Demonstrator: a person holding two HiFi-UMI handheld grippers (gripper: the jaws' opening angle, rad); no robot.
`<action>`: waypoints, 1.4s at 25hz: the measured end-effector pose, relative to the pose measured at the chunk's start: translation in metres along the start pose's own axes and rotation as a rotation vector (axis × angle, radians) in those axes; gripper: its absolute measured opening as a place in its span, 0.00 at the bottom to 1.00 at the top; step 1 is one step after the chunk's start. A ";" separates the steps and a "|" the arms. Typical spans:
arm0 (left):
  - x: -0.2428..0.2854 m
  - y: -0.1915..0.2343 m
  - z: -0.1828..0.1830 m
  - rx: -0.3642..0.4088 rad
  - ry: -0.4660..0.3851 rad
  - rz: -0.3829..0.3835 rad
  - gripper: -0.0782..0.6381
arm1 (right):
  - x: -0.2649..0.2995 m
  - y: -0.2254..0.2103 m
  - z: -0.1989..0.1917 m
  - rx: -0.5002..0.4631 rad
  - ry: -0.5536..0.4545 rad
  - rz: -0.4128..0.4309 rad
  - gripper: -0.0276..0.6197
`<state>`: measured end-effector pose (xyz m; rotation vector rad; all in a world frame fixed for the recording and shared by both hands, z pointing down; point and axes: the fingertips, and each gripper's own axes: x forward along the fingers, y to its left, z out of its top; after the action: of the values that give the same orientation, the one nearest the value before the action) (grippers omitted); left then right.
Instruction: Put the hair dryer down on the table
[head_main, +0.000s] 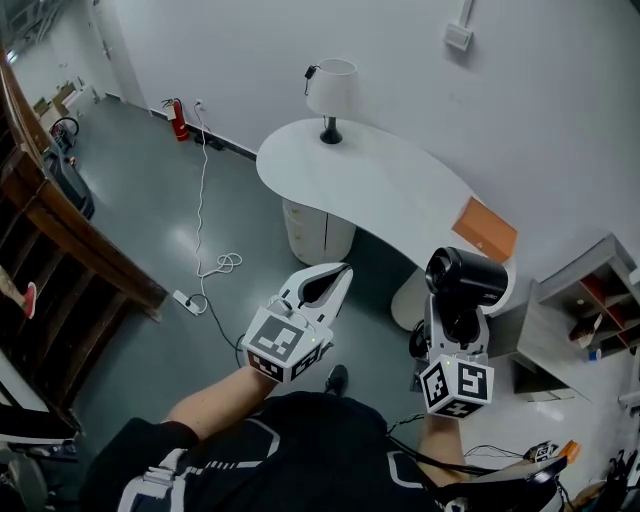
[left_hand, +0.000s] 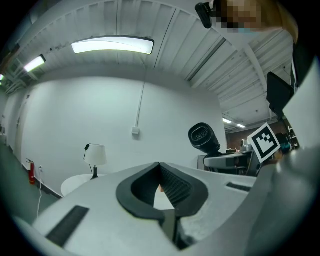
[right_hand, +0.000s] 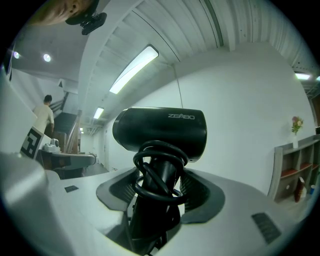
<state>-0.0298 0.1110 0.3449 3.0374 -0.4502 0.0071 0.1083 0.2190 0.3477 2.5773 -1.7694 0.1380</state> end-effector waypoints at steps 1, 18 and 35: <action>0.007 0.002 0.001 0.003 0.001 0.001 0.12 | 0.007 -0.003 0.001 0.002 0.000 0.002 0.45; 0.113 0.020 -0.001 0.039 0.049 0.004 0.12 | 0.085 -0.067 0.001 0.037 0.001 0.033 0.46; 0.186 0.059 -0.015 0.049 0.070 -0.003 0.12 | 0.151 -0.100 -0.009 0.041 0.015 0.040 0.46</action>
<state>0.1310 0.0024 0.3664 3.0735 -0.4472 0.1254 0.2542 0.1149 0.3729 2.5625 -1.8329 0.1951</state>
